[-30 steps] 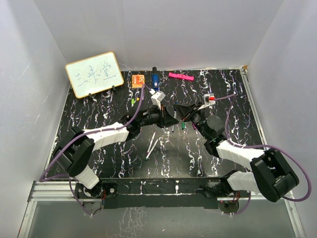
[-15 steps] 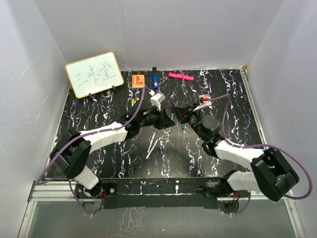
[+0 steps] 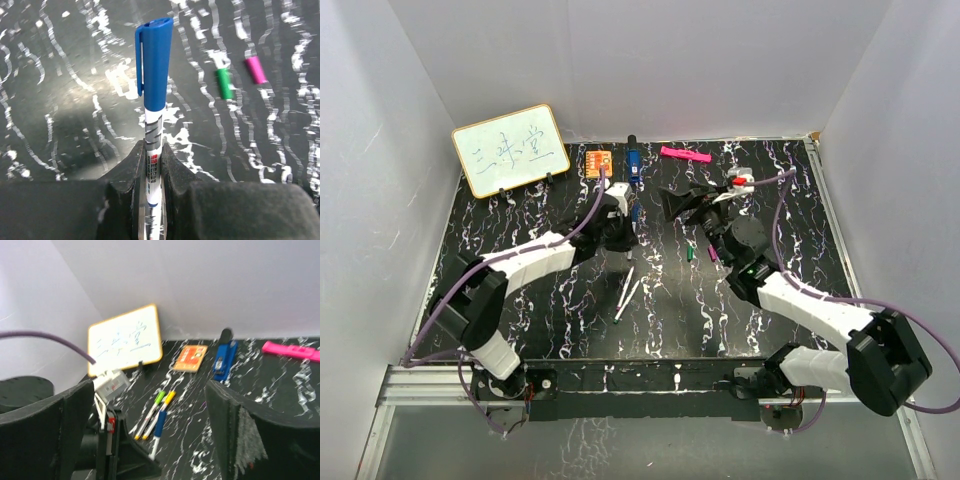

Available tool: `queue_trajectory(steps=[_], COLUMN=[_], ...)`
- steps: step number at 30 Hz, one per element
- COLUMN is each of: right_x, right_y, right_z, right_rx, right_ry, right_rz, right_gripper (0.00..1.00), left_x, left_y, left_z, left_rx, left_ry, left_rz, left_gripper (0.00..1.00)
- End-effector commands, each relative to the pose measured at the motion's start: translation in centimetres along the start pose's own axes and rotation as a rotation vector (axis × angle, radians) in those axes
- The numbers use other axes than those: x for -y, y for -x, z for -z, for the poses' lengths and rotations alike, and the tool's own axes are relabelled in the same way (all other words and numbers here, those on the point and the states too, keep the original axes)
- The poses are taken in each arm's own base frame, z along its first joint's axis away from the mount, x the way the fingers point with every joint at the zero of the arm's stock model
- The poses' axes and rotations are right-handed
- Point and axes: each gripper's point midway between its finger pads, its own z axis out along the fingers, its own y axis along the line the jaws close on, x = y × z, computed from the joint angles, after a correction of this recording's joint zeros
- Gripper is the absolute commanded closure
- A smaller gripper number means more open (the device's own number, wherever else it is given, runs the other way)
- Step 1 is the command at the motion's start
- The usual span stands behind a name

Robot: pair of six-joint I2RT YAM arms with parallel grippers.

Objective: Insert the pens into the pen caps

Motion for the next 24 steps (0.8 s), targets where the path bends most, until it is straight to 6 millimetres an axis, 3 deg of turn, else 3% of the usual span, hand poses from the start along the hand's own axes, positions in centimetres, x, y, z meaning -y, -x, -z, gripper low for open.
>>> queue_trajectory(steps=[1,9,16,24], right_x=[0.5,3.0,4.4,5.0], right_y=[4.5,-0.2,-0.3,-2.3], right_z=[0.0,-0.9,0.7,1.5], right_rx=[0.125,-0.072,-0.034,-0.092], right_ry=[-0.073,-0.171,-0.215,-0.223], right_rz=[0.01,0.049,0.07,0.048], right_gripper=[0.03,0.02,0.02,0.02], left_x=[-4.0,-10.1,-12.4,-14.2], left_y=[0.4,1.1,2.6,2.2], left_z=[-0.1,-2.8,-4.6,-5.6], left_rx=[-0.069,-0.205,-0.232,-0.287], left_ry=[0.186,0.397,0.47,0.533], left_rz=[-0.035,-0.01,-0.011,-0.043], left_gripper=[0.99,0.99,0.97,0.95])
